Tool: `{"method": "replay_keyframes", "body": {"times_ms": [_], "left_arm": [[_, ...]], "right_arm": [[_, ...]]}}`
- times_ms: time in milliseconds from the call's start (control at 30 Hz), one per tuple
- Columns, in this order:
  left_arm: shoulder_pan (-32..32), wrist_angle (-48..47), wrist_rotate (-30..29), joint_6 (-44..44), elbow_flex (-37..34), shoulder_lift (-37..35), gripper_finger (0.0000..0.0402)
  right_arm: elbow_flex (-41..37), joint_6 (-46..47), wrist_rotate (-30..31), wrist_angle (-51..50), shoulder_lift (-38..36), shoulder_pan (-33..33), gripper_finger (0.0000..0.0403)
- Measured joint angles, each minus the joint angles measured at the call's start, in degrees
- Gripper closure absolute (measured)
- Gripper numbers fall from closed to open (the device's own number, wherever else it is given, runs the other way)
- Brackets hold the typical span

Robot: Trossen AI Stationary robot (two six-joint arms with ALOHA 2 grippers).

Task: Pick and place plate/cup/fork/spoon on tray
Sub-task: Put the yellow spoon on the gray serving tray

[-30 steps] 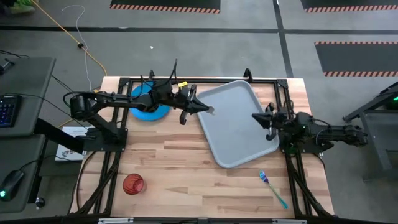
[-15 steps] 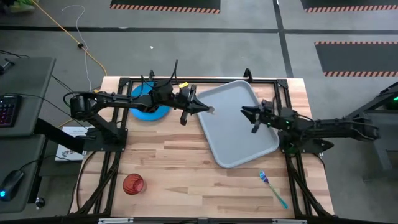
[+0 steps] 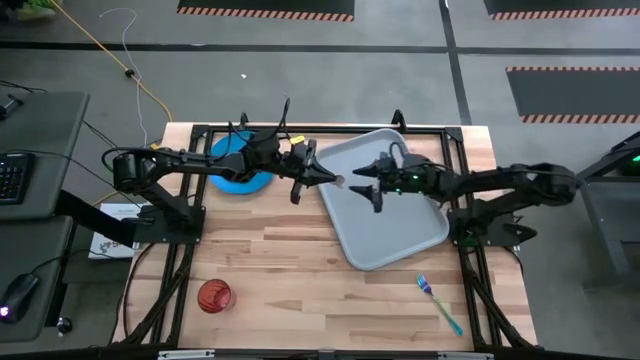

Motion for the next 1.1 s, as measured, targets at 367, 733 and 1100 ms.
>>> {"method": "replay_keyframes", "body": {"times_ms": [367,733,1100], "left_arm": [[-1.23,-1.55,-3.10,1.79,0.00,0.00,0.0401],[-1.14,-3.20,-5.10,2.77,0.00,0.00,0.0401],[-0.90,-3.41,-6.04,2.49,0.00,0.04,0.0394]], "right_arm": [[9.59,-6.21,-5.16,-1.68,11.69,2.52,0.0139],[10.29,-8.66,-4.66,-2.99,11.83,2.36,0.0206],[10.29,-11.06,-5.02,-5.15,11.65,2.35,0.0388]]}}
